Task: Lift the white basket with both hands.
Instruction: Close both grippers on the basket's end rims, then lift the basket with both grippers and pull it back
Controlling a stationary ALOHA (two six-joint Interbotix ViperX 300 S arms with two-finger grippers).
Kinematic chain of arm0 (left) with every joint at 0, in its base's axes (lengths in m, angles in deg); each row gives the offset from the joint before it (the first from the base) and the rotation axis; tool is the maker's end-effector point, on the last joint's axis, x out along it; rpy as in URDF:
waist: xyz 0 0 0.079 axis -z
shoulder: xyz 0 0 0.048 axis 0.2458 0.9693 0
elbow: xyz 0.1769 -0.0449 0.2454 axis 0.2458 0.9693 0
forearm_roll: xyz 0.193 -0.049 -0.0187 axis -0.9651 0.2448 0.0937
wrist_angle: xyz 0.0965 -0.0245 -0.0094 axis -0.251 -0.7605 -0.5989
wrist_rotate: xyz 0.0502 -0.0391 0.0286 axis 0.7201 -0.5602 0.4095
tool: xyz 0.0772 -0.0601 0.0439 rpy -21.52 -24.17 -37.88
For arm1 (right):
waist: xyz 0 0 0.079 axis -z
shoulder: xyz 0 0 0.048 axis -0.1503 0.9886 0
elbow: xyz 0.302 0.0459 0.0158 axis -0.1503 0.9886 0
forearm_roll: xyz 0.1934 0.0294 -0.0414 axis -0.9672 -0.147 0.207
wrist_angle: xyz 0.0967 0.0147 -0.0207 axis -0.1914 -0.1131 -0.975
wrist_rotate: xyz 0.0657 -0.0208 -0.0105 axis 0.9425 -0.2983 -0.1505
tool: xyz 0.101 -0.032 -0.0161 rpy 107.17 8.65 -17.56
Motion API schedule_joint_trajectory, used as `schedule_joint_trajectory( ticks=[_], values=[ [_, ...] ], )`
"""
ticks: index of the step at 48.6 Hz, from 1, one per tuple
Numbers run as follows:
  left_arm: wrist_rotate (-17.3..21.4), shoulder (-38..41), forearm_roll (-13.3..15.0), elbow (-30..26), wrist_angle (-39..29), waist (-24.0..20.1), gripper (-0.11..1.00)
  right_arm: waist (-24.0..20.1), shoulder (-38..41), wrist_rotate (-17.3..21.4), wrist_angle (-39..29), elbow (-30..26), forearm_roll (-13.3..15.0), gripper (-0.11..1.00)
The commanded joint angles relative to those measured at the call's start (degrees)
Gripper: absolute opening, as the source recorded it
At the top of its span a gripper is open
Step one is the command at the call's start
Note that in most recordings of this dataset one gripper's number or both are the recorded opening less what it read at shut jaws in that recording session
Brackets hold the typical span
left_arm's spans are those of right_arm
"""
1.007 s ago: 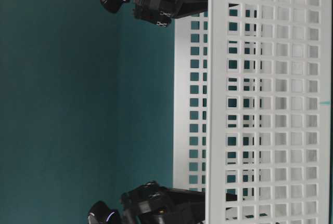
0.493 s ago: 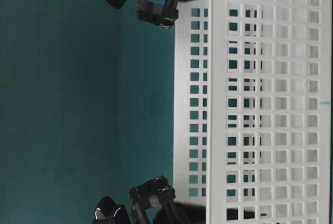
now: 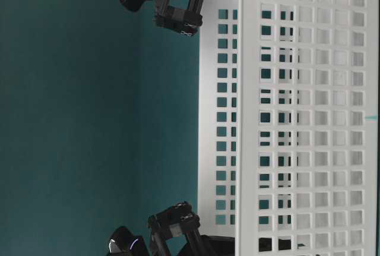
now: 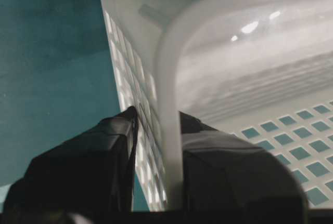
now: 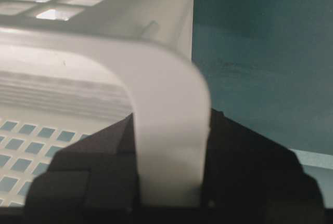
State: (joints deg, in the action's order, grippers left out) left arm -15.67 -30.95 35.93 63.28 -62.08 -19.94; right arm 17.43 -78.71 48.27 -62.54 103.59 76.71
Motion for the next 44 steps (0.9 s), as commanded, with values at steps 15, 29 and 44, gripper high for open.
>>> schedule_joint_trajectory(
  ticks=[15,29,44],
  values=[
    [0.6,0.1,-0.2,-0.6,0.9,0.3,0.15,0.3,1.5,-0.8,-0.6,-1.2,0.2,0.2],
    [0.8,-6.8,-0.3,-3.4,-6.7,1.4,0.15,0.1,-2.9,-1.7,-11.9,-6.6,0.2,0.2],
    [1.2,-13.3,-0.3,-12.4,-24.0,1.3,0.15,0.2,-6.9,-1.7,-25.9,-14.0,0.2,0.2]
  ],
)
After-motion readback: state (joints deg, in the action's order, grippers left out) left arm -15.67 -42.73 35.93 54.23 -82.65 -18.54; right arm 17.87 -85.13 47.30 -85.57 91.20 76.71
